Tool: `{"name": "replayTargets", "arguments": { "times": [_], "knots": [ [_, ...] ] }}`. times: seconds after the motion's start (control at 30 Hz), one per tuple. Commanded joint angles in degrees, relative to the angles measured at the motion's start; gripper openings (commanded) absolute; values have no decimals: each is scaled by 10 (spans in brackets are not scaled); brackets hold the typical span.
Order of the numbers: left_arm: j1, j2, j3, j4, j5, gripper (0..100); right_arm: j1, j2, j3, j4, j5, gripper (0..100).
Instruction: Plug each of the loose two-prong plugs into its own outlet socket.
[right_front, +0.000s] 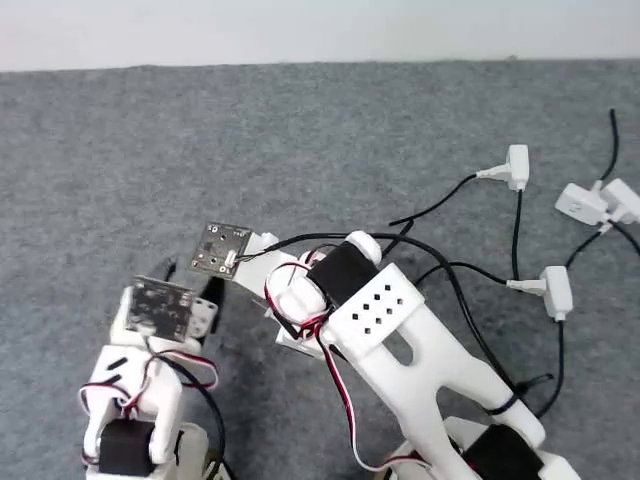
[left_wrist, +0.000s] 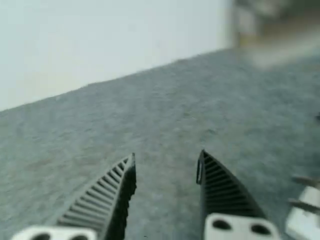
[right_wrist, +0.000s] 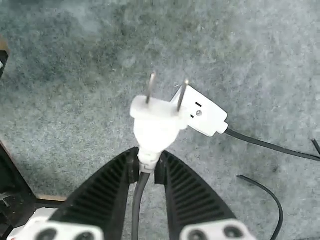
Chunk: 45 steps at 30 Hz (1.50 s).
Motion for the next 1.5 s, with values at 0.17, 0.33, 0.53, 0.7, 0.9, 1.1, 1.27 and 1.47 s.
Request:
{"name": "replayTargets", "arguments": {
  "times": [0.17, 0.33, 0.53, 0.7, 0.9, 1.1, 1.27, 1.47],
  "knots": [
    [114, -4, -87, 82, -15, 198, 7, -22, -32, 0, 4, 8],
    [148, -4, -84, 84, -33, 198, 7, -27, -32, 0, 4, 8],
    [148, -4, -62, 87, -35, 198, 4, -29, -33, 6, 3, 8],
    [148, -4, -38, 84, -36, 198, 4, -29, -54, 24, 3, 8],
    [148, -4, -16, 67, -55, 197, 5, -29, -139, 79, 3, 8],
    [148, -4, -7, 58, -57, 196, 6, -29, -146, 83, 3, 8],
    [148, -4, -7, 58, -57, 196, 4, -29, -146, 83, -4, 8],
    [148, -4, -7, 58, -57, 196, 4, -29, -146, 82, -10, 8]
  ]
}}
